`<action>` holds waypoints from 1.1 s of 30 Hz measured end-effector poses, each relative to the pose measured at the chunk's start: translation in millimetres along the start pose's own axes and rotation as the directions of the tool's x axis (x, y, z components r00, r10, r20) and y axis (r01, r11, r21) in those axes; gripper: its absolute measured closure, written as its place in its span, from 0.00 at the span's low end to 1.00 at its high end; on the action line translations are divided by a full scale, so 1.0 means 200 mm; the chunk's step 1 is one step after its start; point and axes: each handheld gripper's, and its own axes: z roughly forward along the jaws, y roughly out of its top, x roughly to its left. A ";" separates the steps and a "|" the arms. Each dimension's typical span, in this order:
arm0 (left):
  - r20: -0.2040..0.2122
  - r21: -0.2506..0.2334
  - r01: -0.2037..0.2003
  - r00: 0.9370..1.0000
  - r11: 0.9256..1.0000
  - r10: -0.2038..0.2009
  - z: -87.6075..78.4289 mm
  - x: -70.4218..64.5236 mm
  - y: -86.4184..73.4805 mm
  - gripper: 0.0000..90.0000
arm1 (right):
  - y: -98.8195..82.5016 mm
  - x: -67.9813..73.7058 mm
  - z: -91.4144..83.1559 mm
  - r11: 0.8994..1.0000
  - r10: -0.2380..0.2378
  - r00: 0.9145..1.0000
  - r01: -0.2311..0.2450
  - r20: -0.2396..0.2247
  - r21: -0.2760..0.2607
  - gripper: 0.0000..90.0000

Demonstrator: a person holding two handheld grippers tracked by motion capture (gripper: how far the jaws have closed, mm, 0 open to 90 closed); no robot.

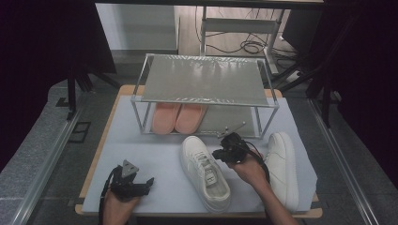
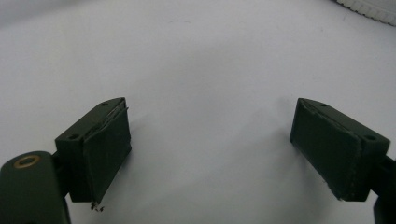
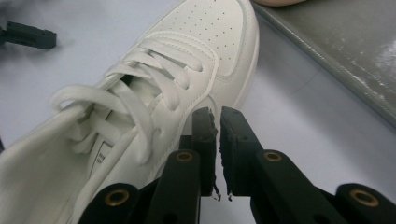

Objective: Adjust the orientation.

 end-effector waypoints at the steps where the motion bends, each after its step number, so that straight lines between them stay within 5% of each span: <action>1: -0.001 0.000 -0.001 1.000 1.000 0.001 0.00 0.00 0.00 0.14 | 0.00 0.00 -0.01 1.000 -0.004 1.000 0.004 -0.001 -0.002 0.92; 14: -0.003 -0.006 -0.002 1.000 1.000 0.002 0.00 0.00 0.00 0.14 | -0.10 0.02 -0.16 1.000 0.010 0.999 -0.011 -0.048 -0.022 0.85; 33: -0.004 -0.007 -0.001 1.000 1.000 0.001 0.00 -0.01 0.00 0.14 | -0.19 0.16 -0.26 1.000 -0.024 0.996 0.024 -0.086 -0.003 0.76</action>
